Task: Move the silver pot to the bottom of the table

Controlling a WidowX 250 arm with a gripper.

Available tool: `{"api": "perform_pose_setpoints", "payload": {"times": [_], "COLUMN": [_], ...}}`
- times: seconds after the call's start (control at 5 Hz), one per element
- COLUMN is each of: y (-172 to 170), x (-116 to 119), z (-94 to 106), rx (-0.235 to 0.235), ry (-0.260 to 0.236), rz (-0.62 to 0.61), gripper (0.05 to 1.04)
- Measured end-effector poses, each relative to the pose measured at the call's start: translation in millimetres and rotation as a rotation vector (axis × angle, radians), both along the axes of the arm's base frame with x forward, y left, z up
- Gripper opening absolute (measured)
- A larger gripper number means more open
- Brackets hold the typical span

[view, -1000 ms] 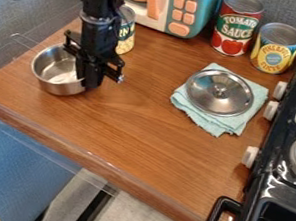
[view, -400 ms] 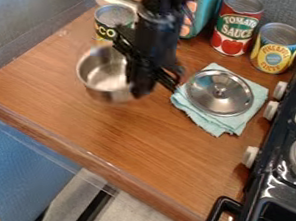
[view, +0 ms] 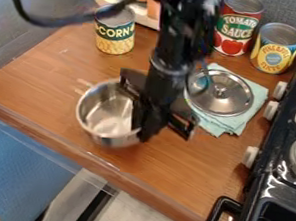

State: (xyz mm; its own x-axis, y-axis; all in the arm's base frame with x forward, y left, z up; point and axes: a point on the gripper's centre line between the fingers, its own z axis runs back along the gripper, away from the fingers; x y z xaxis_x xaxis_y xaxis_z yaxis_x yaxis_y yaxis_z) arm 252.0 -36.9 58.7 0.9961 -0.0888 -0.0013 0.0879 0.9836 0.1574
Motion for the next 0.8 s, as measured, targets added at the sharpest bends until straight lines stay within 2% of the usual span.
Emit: {"api": "perform_pose_setpoints", "payload": {"times": [0.2,0.6,0.8], "y": [-15,-29,-30], "x": [1,8,8], "z": [-14.9,-25.2,-24.4], "rx": [-0.002,-0.013,-0.019], "ry": [0.007,0.010,0.009], "rz": [-0.018,0.001,0.029], "gripper": [0.084,0.115,0.297]}}
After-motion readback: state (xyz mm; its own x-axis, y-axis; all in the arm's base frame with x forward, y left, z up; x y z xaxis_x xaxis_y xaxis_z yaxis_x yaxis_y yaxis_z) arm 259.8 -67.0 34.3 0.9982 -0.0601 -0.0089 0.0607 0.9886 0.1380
